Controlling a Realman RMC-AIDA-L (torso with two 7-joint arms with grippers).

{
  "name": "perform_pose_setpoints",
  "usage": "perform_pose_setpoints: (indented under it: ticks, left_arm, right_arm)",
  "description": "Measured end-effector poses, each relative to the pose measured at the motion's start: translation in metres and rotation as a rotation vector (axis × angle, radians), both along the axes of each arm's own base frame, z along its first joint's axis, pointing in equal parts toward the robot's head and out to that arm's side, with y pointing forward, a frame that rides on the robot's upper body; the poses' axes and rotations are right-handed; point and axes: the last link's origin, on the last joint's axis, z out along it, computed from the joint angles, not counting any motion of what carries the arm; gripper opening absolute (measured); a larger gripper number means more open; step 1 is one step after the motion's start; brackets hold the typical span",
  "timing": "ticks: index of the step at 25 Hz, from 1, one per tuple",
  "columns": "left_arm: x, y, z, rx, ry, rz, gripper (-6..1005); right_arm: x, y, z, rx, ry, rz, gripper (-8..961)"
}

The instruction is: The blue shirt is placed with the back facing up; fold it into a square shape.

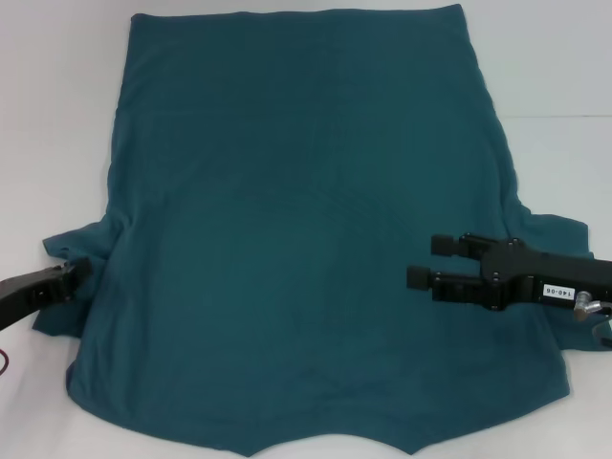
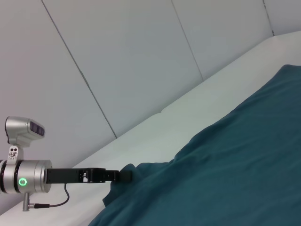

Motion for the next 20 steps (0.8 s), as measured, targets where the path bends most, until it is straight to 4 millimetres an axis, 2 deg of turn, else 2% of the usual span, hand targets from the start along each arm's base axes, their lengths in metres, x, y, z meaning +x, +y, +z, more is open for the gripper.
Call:
perform_pose_setpoints:
  ticks: [8,20]
  left_arm:
    - [-0.002,0.007,0.008,0.021,0.028,0.009,3]
    - [-0.011,0.026,0.034,0.093,0.143,0.052,3]
  right_arm:
    - [0.001,0.001,-0.004,0.002,0.010,-0.019,909]
    - [0.000,0.003,-0.008,0.009,0.031,-0.041,908]
